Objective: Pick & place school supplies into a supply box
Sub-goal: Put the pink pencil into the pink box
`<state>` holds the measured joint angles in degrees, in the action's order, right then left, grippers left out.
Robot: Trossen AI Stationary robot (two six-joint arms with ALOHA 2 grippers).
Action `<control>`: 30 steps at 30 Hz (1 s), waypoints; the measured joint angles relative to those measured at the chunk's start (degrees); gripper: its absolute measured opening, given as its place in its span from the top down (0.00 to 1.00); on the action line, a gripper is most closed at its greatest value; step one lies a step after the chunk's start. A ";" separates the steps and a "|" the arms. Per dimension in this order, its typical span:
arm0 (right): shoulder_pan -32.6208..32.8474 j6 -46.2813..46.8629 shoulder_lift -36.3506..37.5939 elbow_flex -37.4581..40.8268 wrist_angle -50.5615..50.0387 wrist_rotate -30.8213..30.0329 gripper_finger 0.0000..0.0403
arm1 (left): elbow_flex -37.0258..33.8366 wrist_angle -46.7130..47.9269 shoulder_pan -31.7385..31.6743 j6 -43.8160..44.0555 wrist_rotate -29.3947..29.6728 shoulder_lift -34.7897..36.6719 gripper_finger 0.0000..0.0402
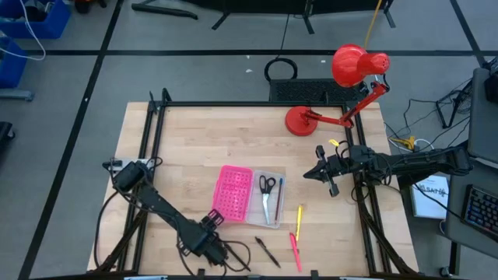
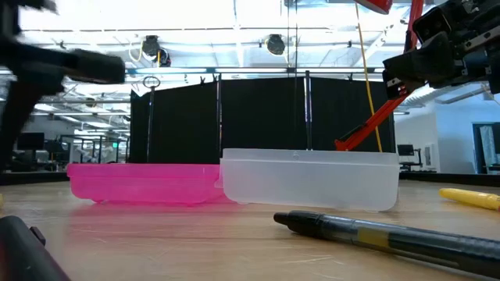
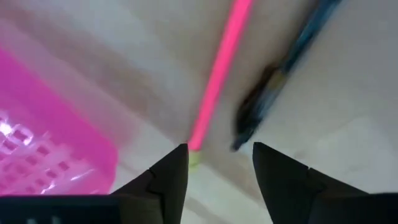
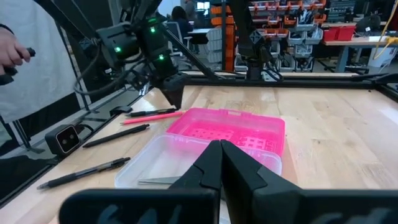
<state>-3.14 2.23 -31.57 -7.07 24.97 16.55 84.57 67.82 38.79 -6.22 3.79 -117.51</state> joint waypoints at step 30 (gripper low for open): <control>-0.01 -1.41 -2.01 0.00 -1.73 -0.40 1.00 | -6.13 -7.44 -5.34 -13.68 0.10 0.09 0.73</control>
<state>-3.16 0.82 -33.58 -7.07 23.24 16.15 78.43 60.38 33.45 -19.90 3.88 -117.43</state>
